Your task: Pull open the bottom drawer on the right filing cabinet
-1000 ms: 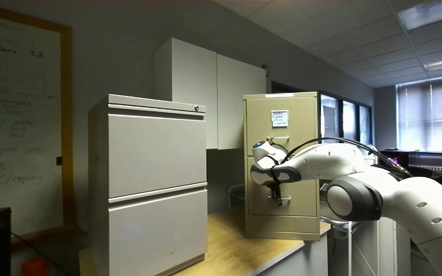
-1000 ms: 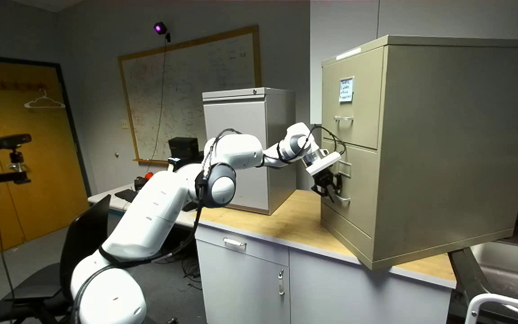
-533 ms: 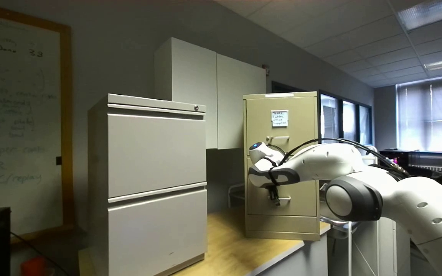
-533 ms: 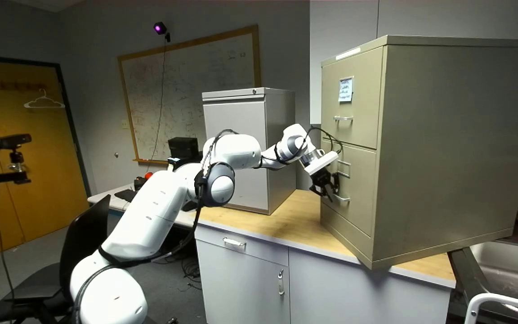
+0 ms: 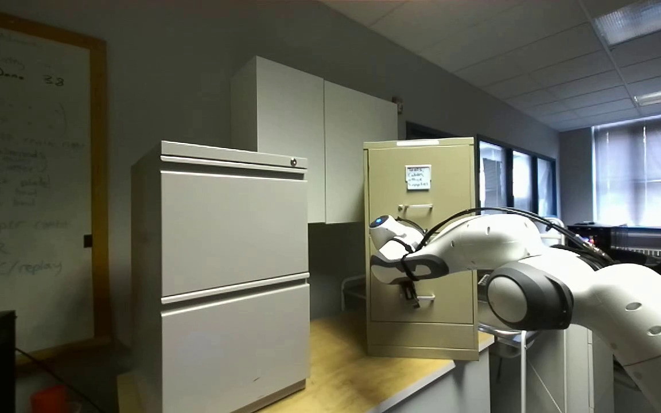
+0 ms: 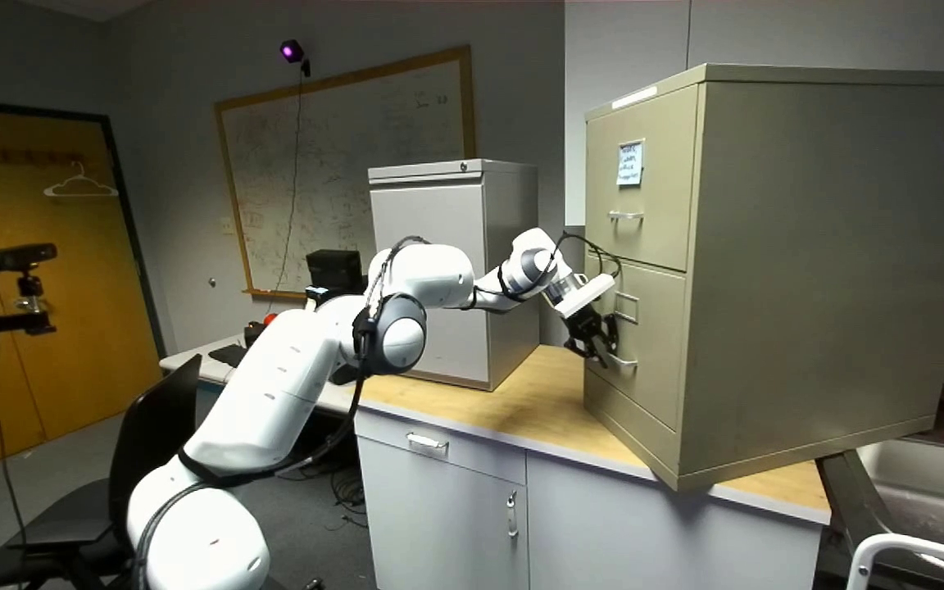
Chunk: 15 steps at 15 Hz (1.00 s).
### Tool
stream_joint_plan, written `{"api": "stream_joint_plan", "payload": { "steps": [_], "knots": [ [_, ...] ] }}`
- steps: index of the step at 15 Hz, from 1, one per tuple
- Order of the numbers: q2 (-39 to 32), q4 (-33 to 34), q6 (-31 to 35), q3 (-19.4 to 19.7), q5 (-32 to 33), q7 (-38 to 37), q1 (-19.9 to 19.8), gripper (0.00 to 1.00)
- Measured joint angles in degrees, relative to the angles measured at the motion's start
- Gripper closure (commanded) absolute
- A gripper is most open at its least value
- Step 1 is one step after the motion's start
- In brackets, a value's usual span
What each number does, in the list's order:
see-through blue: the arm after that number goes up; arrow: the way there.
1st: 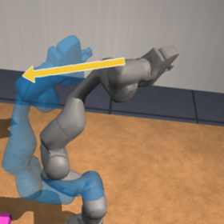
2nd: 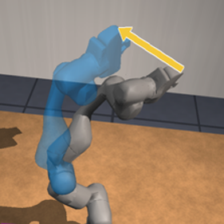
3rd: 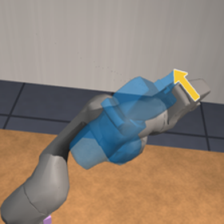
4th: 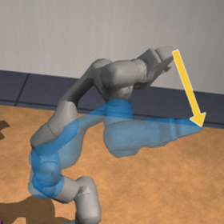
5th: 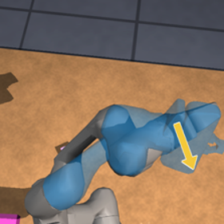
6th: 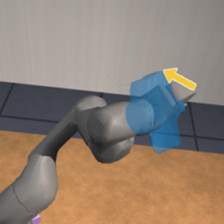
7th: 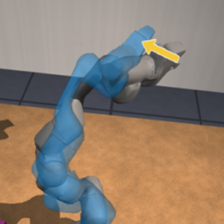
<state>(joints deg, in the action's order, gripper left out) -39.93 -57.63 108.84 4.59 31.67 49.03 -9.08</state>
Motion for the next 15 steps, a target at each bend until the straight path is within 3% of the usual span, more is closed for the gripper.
{"api": "stream_joint_plan", "payload": {
  "steps": [15],
  "knots": [
    [7.8, -14.9, 6.9, 0.2, 10.5, 5.8, 2.1, 0.93]
  ]
}}
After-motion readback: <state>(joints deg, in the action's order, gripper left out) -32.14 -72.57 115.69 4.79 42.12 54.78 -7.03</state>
